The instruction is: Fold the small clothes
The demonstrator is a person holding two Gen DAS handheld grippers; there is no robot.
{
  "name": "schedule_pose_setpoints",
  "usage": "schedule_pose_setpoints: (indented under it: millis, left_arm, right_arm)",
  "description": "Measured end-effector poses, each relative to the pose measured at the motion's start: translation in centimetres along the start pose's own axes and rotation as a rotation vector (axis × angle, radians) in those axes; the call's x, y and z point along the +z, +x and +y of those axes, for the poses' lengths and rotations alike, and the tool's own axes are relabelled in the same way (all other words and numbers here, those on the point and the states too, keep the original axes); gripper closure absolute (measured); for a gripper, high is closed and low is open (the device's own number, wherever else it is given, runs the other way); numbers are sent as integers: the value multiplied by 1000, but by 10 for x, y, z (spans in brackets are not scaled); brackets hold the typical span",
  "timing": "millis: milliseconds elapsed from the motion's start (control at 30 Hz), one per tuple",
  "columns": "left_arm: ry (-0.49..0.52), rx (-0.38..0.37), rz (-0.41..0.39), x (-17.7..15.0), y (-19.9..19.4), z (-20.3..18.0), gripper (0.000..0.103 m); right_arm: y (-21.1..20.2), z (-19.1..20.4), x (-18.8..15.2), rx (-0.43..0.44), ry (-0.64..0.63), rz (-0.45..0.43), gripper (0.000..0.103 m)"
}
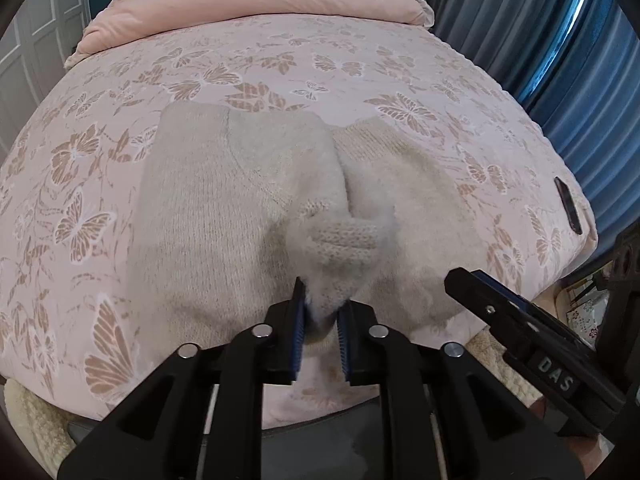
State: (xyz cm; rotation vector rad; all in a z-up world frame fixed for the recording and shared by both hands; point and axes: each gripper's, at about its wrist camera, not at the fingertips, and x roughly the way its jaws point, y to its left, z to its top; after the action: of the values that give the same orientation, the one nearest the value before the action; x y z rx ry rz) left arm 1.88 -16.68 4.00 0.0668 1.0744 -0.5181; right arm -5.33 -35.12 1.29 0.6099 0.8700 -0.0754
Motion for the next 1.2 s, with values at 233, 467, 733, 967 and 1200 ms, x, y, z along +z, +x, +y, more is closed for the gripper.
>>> schedule_pose_setpoints:
  millis: [233, 467, 733, 967, 1200]
  left_arm:
    - [14, -12, -76, -30, -31, 25, 28]
    - [-44, 138, -8, -67, -7, 78, 27]
    - [-49, 174, -24, -69, 12, 92, 28]
    - [-239, 54, 40, -62, 17, 128, 91]
    - [-271, 53, 82, -58, 19, 116, 103]
  right_arm:
    - [-6, 0, 18, 73, 69, 22, 36]
    - [26, 11, 47, 158, 144, 143, 29]
    - [86, 64, 53, 121, 57, 321, 22]
    - [62, 130, 76, 150, -169, 185, 84]
    - [-54, 98, 85, 206, -203, -182, 84]
